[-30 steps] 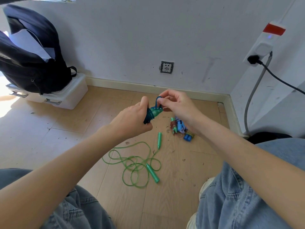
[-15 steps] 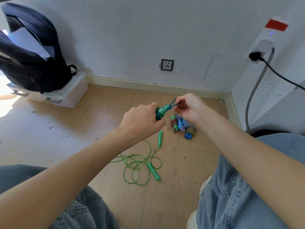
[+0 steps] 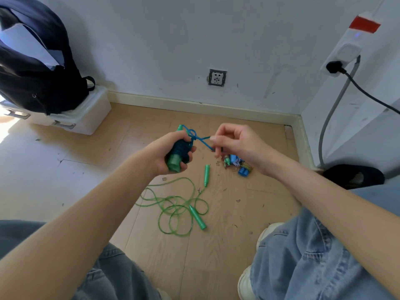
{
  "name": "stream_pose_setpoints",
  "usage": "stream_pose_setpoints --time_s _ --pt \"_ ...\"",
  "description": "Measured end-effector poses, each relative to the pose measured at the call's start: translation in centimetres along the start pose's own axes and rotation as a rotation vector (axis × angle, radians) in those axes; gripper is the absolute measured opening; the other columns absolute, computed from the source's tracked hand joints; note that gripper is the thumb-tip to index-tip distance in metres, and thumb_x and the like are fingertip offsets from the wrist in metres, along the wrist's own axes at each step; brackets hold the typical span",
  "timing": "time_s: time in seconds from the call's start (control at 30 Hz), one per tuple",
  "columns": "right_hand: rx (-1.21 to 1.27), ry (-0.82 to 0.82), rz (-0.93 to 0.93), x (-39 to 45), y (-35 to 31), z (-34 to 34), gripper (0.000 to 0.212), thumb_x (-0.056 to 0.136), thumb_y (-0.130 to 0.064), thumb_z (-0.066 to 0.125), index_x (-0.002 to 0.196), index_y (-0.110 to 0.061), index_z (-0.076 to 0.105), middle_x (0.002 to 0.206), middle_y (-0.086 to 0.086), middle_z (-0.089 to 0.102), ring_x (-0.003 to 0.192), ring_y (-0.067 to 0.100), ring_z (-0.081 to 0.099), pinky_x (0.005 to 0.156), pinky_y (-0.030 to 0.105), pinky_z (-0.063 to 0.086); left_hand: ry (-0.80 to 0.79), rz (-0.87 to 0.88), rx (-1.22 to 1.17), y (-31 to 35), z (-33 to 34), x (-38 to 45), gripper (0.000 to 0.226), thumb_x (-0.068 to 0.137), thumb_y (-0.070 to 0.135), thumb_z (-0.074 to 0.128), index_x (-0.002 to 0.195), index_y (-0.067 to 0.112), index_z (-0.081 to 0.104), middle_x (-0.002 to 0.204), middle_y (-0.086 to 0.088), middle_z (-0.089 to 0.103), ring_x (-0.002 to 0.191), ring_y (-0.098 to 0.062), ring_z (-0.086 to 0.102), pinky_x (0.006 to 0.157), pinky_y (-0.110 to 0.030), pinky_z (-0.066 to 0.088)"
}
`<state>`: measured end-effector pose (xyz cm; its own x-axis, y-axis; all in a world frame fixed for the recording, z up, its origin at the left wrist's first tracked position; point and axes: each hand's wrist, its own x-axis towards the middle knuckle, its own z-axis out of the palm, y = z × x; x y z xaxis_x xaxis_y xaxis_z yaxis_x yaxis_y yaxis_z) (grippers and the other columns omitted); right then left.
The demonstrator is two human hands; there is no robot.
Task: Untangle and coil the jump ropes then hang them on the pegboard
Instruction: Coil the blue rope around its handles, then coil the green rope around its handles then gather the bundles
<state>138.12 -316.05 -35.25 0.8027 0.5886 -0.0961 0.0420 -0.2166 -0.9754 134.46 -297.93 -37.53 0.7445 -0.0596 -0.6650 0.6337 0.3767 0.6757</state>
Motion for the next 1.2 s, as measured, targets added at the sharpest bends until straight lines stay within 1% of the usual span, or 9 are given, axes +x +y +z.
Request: stream_pose_setpoints --time_s 0.17,0.37,0.47,0.63,0.73,0.87,1.0,1.1,1.2 --pt "-0.049 0.057 0.155 -2.2 3.6 -1.0 0.022 0.089 -0.008 0.057 0.070 -0.008 0.048 0.065 0.015 0.055 0.061 0.020 0.058 0.059 0.018 0.051 -0.171 -0.099 -0.161 -2.3 1.9 2.2 0.011 0.084 0.024 0.054 0.083 0.015 0.050 0.064 0.001 0.055 0.046 -0.009 0.048 0.042 -0.016 0.030" --pt "-0.245 0.090 0.173 -0.7 7.3 1.2 0.028 0.087 -0.010 0.060 0.063 -0.014 0.047 0.056 0.009 0.054 0.059 0.018 0.061 0.071 0.035 0.052 0.099 -0.155 -0.043 -4.4 1.6 7.5 0.036 0.082 0.048 0.062 0.079 0.013 0.051 0.068 -0.002 0.051 0.056 -0.014 0.045 0.048 -0.025 0.036" --pt "0.082 0.271 0.262 1.9 9.6 0.2 0.021 0.088 -0.011 0.060 0.068 -0.012 0.052 0.054 -0.004 0.053 0.061 0.015 0.053 0.072 0.032 0.054 0.071 -0.141 0.097 -4.8 -0.6 9.8 0.035 0.079 0.050 0.065 0.085 0.017 0.054 0.071 0.001 0.055 0.056 -0.013 0.049 0.046 -0.021 0.039" --pt "0.428 0.446 0.441 6.7 14.3 0.5 0.017 0.090 -0.007 0.057 0.074 -0.007 0.052 0.083 0.006 0.052 0.073 0.021 0.061 0.076 0.030 0.057 0.044 -0.054 0.173 -6.6 -2.5 13.7 0.026 0.081 0.036 0.067 0.092 0.013 0.062 0.087 -0.004 0.065 0.067 -0.014 0.065 0.054 -0.023 0.052" --pt "0.485 0.535 0.490 9.4 17.2 0.3 0.021 0.091 -0.003 0.055 0.071 -0.007 0.049 0.087 0.010 0.056 0.083 0.025 0.063 0.087 0.030 0.052 0.157 -0.021 0.042 -6.5 -3.6 17.0 0.030 0.086 0.026 0.063 0.106 0.005 0.058 0.086 -0.006 0.068 0.071 -0.013 0.065 0.061 -0.021 0.052" --pt "0.662 0.665 0.461 12.6 20.8 -0.3 0.019 0.092 -0.003 0.052 0.073 -0.007 0.050 0.085 0.009 0.060 0.081 0.019 0.064 0.091 0.030 0.050 0.379 0.124 -0.182 -6.3 -4.4 21.7 0.035 0.090 0.016 0.057 0.121 0.005 0.046 0.118 -0.011 0.052 0.106 -0.020 0.054 0.086 -0.028 0.049" --pt "0.622 0.633 0.694 12.9 24.5 -0.1 0.005 0.094 -0.006 0.050 0.094 -0.006 0.055 0.100 0.006 0.058 0.100 0.028 0.060 0.090 0.033 0.050 0.443 0.121 0.434 -9.9 -5.0 22.8 0.021 0.089 0.011 0.052 0.109 0.015 0.056 0.116 -0.005 0.057 0.104 -0.017 0.053 0.086 -0.030 0.045" --pt "0.585 0.719 0.844 11.1 26.8 0.9 0.022 0.093 -0.003 0.047 0.115 -0.008 0.048 0.082 0.003 0.051 0.077 0.020 0.058 0.079 0.032 0.052 0.193 0.067 1.059 -14.4 -6.4 21.6 0.029 0.087 0.009 0.054 0.115 0.011 0.057 0.118 -0.008 0.057 0.107 -0.024 0.054 0.090 -0.034 0.044" --pt "-0.023 0.502 0.844 8.3 28.1 3.1 0.018 0.088 -0.018 0.058 0.104 -0.010 0.054 0.089 0.006 0.060 0.077 0.021 0.058 0.076 0.037 0.051 0.088 -0.011 1.495 -17.8 -7.6 19.9 0.046 0.085 0.014 0.055 0.130 0.014 0.045 0.131 -0.010 0.045 0.117 -0.032 0.045 0.096 -0.041 0.039"
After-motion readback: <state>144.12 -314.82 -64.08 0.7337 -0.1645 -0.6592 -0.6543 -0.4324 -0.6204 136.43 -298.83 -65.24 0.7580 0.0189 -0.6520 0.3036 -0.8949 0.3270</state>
